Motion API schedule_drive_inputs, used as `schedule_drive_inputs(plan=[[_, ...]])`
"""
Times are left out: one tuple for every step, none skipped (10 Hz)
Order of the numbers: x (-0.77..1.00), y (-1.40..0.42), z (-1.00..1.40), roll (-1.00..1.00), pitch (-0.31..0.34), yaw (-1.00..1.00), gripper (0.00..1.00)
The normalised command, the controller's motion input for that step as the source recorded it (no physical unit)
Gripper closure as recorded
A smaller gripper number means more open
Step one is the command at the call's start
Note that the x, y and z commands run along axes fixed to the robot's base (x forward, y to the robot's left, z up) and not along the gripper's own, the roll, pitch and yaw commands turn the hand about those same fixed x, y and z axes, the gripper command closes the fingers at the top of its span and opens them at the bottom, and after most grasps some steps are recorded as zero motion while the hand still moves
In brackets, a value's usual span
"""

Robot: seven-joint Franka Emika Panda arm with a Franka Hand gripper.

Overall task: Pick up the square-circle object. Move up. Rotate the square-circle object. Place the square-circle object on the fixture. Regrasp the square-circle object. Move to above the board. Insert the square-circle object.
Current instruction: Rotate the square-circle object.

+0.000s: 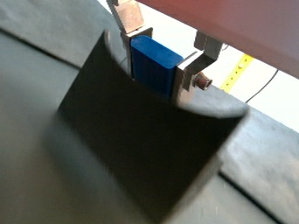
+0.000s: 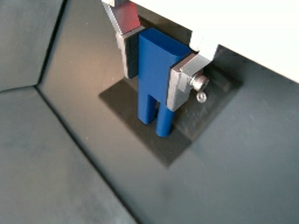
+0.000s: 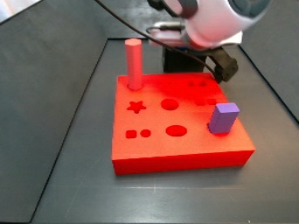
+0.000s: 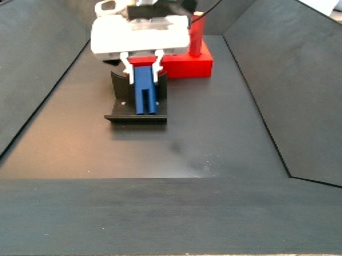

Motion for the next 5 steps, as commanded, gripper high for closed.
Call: schedule_drive_inputs(plan=[[-0.81, 0.10, 1.00, -0.08, -0.067, 0.02, 1.00], [-0.82, 0.09, 1.00, -0.08, -0.070, 0.02, 1.00], [-0.82, 0.09, 1.00, -0.09, -0.076, 0.01, 1.00], [-0.83, 0.09, 1.00, -0.09, -0.077, 0.00, 1.00], [-0.83, 0.08, 1.00, -0.09, -0.075, -0.01, 1.00]])
